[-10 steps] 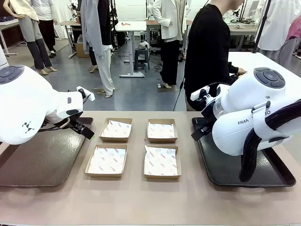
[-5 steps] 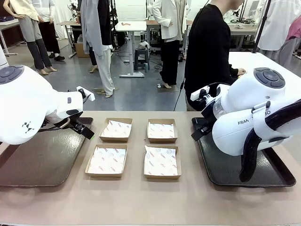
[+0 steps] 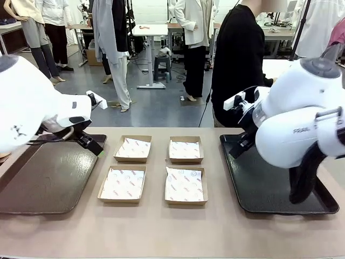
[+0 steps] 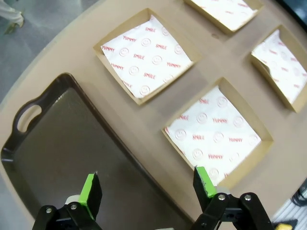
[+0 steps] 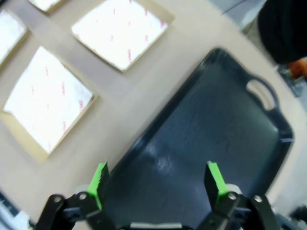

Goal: Individually package the donuts and arrange them on the tray.
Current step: Pick up one Paper togo box.

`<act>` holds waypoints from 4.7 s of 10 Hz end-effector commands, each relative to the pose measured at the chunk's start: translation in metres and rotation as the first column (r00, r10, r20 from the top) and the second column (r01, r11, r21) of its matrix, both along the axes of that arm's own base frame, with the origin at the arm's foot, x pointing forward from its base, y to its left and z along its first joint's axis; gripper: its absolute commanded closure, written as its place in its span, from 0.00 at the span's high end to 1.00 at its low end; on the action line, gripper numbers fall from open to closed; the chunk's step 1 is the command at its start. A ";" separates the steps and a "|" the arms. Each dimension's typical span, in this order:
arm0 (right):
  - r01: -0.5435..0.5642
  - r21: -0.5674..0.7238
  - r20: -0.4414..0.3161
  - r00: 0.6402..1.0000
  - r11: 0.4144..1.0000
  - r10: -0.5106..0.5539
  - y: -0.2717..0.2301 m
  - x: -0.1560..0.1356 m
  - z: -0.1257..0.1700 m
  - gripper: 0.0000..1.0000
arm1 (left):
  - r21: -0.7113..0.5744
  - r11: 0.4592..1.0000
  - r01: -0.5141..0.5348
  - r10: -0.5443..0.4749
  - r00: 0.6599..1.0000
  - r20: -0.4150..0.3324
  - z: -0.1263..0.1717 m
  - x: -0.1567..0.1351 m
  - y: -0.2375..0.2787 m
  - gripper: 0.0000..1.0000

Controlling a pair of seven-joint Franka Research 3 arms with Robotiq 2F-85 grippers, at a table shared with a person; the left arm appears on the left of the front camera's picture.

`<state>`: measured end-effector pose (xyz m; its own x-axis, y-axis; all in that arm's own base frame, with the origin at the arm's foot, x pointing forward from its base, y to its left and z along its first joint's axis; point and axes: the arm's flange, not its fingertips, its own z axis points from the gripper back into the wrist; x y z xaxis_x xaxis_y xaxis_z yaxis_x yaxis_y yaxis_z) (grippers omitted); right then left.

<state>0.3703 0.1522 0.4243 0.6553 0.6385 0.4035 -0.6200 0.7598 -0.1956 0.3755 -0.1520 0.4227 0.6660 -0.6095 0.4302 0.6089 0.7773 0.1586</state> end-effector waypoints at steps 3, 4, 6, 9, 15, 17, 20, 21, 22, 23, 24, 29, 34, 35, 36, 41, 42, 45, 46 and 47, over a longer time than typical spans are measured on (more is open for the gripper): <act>-0.006 -0.083 -0.110 0.994 0.996 -0.003 -0.064 -0.141 -0.009 1.00 | 0.009 0.998 0.058 -0.058 0.997 -0.051 0.013 -0.131 0.044 1.00; 0.007 -0.089 -0.143 0.990 0.996 -0.020 -0.071 -0.149 -0.012 1.00 | 0.017 0.999 0.036 -0.035 0.998 -0.054 0.014 -0.143 0.050 1.00; 0.070 -0.072 -0.095 0.993 0.995 -0.077 -0.085 -0.137 -0.016 1.00 | 0.004 1.000 0.005 -0.005 0.999 -0.045 0.013 -0.156 0.057 1.00; 0.036 -0.087 -0.154 0.987 0.996 -0.049 -0.034 -0.071 0.065 1.00 | 0.030 0.999 0.034 -0.032 0.998 -0.062 0.083 -0.071 0.019 1.00; 0.259 0.630 -0.474 0.875 0.732 0.099 -0.134 -0.031 0.067 1.00 | -0.598 0.775 -0.204 -0.073 0.911 -0.405 0.068 -0.030 0.077 1.00; 0.348 0.775 -0.487 0.861 0.527 0.148 -0.188 -0.021 0.050 1.00 | -0.745 0.574 -0.341 -0.129 0.860 -0.494 0.045 -0.019 0.105 1.00; 0.388 0.835 -0.485 0.854 0.389 0.188 -0.241 -0.036 0.021 1.00 | -0.815 0.336 -0.473 -0.107 0.840 -0.532 0.021 -0.026 0.166 1.00; 0.406 0.815 -0.508 0.844 0.414 0.172 -0.258 -0.040 0.013 1.00 | -0.820 0.301 -0.487 -0.090 0.842 -0.533 0.011 -0.029 0.185 1.00; 0.409 0.815 -0.514 0.836 0.409 0.189 -0.268 -0.054 0.006 1.00 | -0.807 0.317 -0.498 -0.054 0.840 -0.540 0.013 -0.044 0.206 1.00; 0.411 0.814 -0.515 0.838 0.411 0.182 -0.283 -0.063 0.001 1.00 | -0.798 0.321 -0.511 -0.035 0.835 -0.549 0.011 -0.053 0.227 1.00; 0.417 0.824 -0.509 0.842 0.384 0.179 -0.292 -0.075 -0.004 1.00 | -0.783 0.323 -0.532 -0.012 0.825 -0.565 0.013 -0.066 0.243 1.00; 0.453 0.830 -0.514 0.848 0.325 0.132 -0.319 -0.092 -0.007 1.00 | -0.762 0.290 -0.579 0.034 0.802 -0.596 0.011 -0.063 0.282 1.00; 0.453 0.830 -0.514 0.848 0.325 0.132 -0.319 -0.092 -0.007 1.00 | -0.762 0.290 -0.579 0.034 0.802 -0.596 0.011 -0.063 0.282 1.00; 0.453 0.830 -0.514 0.848 0.325 0.132 -0.319 -0.092 -0.007 1.00 | -0.762 0.290 -0.579 0.034 0.802 -0.596 0.011 -0.063 0.282 1.00; 0.453 0.830 -0.514 0.848 0.325 0.132 -0.319 -0.092 -0.007 1.00 | -0.762 0.290 -0.579 0.034 0.802 -0.596 0.011 -0.063 0.282 1.00; 0.453 0.830 -0.514 0.848 0.325 0.132 -0.319 -0.092 -0.007 1.00 | -0.762 0.290 -0.579 0.034 0.802 -0.596 0.011 -0.063 0.282 1.00; 0.453 0.830 -0.514 0.848 0.325 0.132 -0.319 -0.092 -0.007 1.00 | -0.762 0.290 -0.579 0.034 0.802 -0.596 0.011 -0.063 0.282 1.00; 0.453 0.830 -0.514 0.848 0.325 0.132 -0.319 -0.092 -0.007 1.00 | -0.762 0.290 -0.579 0.034 0.802 -0.596 0.011 -0.063 0.282 1.00; 0.453 0.830 -0.514 0.848 0.325 0.132 -0.319 -0.092 -0.007 1.00 | -0.762 0.290 -0.579 0.034 0.802 -0.596 0.011 -0.063 0.282 1.00; 0.453 0.830 -0.514 0.848 0.325 0.132 -0.319 -0.092 -0.007 1.00 | -0.762 0.290 -0.579 0.034 0.802 -0.596 0.011 -0.063 0.282 1.00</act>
<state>0.2785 -0.1663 0.4176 0.9587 -0.0857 0.2712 -0.2241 0.3595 0.9058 0.3123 0.1292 0.4332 0.9517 0.2507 0.1771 0.0617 0.4090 -0.9105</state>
